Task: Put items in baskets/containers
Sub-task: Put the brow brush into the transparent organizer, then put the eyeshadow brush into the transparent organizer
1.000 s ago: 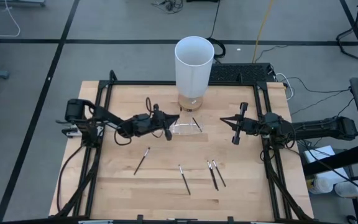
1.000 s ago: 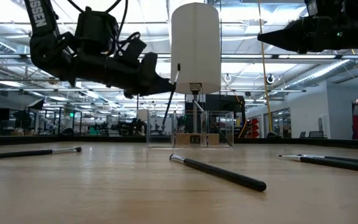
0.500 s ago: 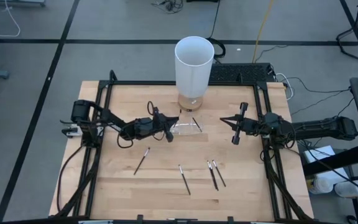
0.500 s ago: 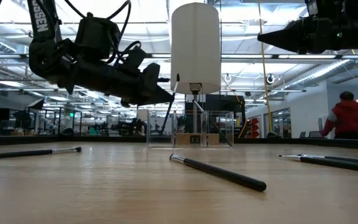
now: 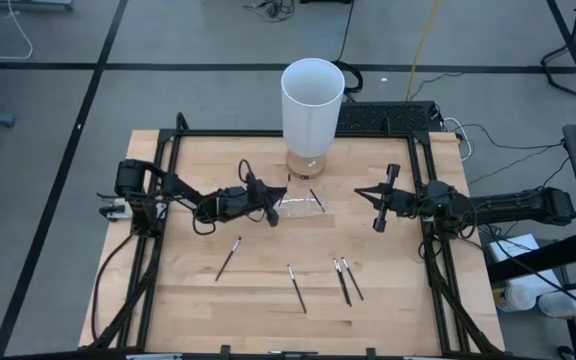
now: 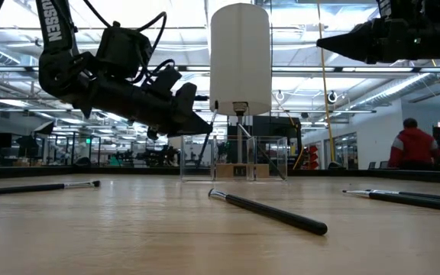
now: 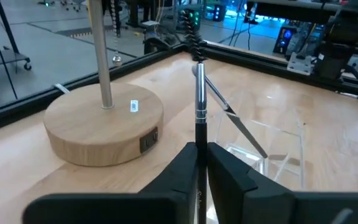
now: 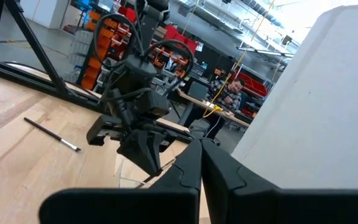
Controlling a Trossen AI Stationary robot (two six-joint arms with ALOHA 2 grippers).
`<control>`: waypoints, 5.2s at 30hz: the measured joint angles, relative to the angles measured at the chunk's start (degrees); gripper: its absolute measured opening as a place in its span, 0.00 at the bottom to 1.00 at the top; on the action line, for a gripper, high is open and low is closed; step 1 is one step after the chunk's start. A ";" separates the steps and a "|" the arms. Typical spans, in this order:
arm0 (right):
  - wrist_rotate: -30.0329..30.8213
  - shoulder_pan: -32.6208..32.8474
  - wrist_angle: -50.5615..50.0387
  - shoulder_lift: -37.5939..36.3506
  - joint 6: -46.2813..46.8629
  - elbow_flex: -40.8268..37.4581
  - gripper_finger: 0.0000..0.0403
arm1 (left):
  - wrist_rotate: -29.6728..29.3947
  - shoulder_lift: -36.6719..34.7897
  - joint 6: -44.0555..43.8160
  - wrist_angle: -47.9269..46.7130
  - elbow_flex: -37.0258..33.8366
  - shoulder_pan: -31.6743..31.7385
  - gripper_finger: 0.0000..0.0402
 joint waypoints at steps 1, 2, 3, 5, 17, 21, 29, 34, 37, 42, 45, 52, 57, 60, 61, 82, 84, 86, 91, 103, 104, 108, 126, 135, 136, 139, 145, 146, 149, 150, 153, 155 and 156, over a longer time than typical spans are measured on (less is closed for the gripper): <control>-0.02 0.00 0.07 -0.02 0.00 0.00 0.00 | 0.05 0.00 -0.01 -0.05 0.00 -0.02 0.13; -0.06 0.00 0.12 0.00 0.02 0.00 0.00 | 0.09 0.00 -0.01 -0.05 0.00 -0.02 0.16; -0.07 0.00 0.12 -0.01 0.04 0.00 0.00 | 0.02 0.00 -0.03 -0.02 0.00 0.00 0.18; -0.07 0.00 0.15 -0.02 0.11 0.00 0.00 | -0.27 0.00 0.00 0.07 0.00 0.00 0.23; -0.13 0.00 -1.80 -0.02 1.66 0.00 0.00 | -5.26 -23.43 16.49 -10.54 -1.89 -5.26 0.36; -0.12 0.00 -2.26 0.08 1.67 0.00 0.00 | -13.95 -40.08 24.42 -29.63 -3.44 -8.52 0.29; -0.03 0.00 -1.73 1.69 0.99 0.00 0.00 | -9.42 -60.35 27.22 -39.02 -13.55 -5.63 0.02; -0.11 0.00 0.41 2.06 4.71 0.00 0.00 | -2.72 -64.02 24.96 -25.33 -24.09 -1.62 0.01; -0.19 0.00 0.53 2.18 6.20 0.00 0.00 | 4.27 -63.91 22.62 -11.60 -28.17 0.71 0.02; -2.51 1.31 6.09 2.56 9.75 0.00 0.00 | 8.83 -63.60 19.14 -5.82 -30.42 1.44 0.01; -6.32 4.67 8.42 3.58 12.15 1.54 0.00 | 8.77 -63.11 15.39 -8.03 -30.42 1.29 0.03; 8.07 20.31 -17.70 14.96 16.40 23.57 0.00 | 13.73 -63.06 6.12 -15.49 -30.42 0.03 0.02; 24.41 27.91 -55.28 31.45 26.13 51.33 0.00 | 15.10 -63.05 7.31 -15.61 -30.42 -0.53 0.02; 25.13 28.65 -78.77 40.74 40.79 66.88 0.00 | 13.01 -63.06 11.82 -15.36 -30.40 -0.50 0.06; 24.50 28.72 -85.52 43.70 45.89 71.13 0.00 | 11.81 -63.05 13.42 -15.35 -30.40 -0.50 0.07; 7.64 35.39 -93.81 62.90 90.76 63.01 0.13 | 2.12 -63.06 22.08 -12.42 -30.36 -0.43 0.10; 6.75 35.41 -92.99 62.86 93.02 60.85 0.20 | 2.19 -63.06 22.03 -12.55 -30.36 -0.43 0.10; 5.17 35.40 -92.06 62.86 95.33 58.42 0.27 | 2.25 -63.04 22.13 -13.06 -30.36 -0.43 0.10; 2.53 33.98 -89.51 62.86 100.41 53.11 0.42 | 2.26 -63.04 22.39 -13.03 -30.36 -0.43 0.10; 2.35 32.24 -78.91 62.88 99.10 49.40 0.52 | 2.25 -63.04 23.00 -12.66 -30.36 -0.43 0.10; 2.73 32.24 -78.71 62.89 99.17 49.40 0.52 | 2.25 -63.04 23.01 -12.66 -30.36 -0.43 0.10; 2.71 32.26 -78.23 64.74 99.14 49.37 0.51 | 2.23 -63.04 22.75 -12.66 -30.36 -0.45 0.10; -3.28 32.11 -79.22 72.98 96.46 49.53 0.24 | 2.49 -63.06 22.18 -12.89 -30.35 -0.44 0.10; -4.30 32.13 -78.83 73.11 94.40 49.48 0.02 | 2.53 -63.06 21.90 -13.14 -30.34 -0.45 0.10; -4.33 32.13 -78.85 73.11 94.42 49.48 0.02 | 2.54 -63.05 21.88 -13.16 -30.34 -0.45 0.10; -4.35 32.13 -78.89 73.11 94.20 49.46 0.01 | 2.54 -63.04 21.04 -13.56 -30.34 -0.45 0.10; -2.51 32.28 -79.74 72.73 93.16 49.42 0.00 | 2.56 -63.04 20.89 -13.60 -30.34 -0.45 0.10; -1.83 32.30 -80.12 72.27 93.16 49.42 0.00 | 2.56 -63.04 20.87 -13.60 -30.35 -0.45 0.10; 1.05 32.33 -80.84 70.47 93.11 49.36 0.00 | 2.56 -63.04 20.72 -13.60 -30.34 -0.45 0.10; 2.10 32.26 -80.56 69.55 93.04 49.37 0.00 | 2.57 -63.04 20.58 -13.62 -30.34 -0.48 0.10; 5.49 32.17 -81.09 66.46 92.46 49.22 0.00 | 2.60 -63.05 20.38 -13.60 -30.34 -0.48 0.10; 8.41 32.11 -82.33 64.48 91.85 49.02 0.00 | 2.69 -63.04 20.21 -13.66 -30.34 -0.48 0.10; 10.55 32.05 -82.39 63.38 91.69 48.98 0.00 | 2.72 -63.04 20.21 -13.73 -30.34 -0.48 0.10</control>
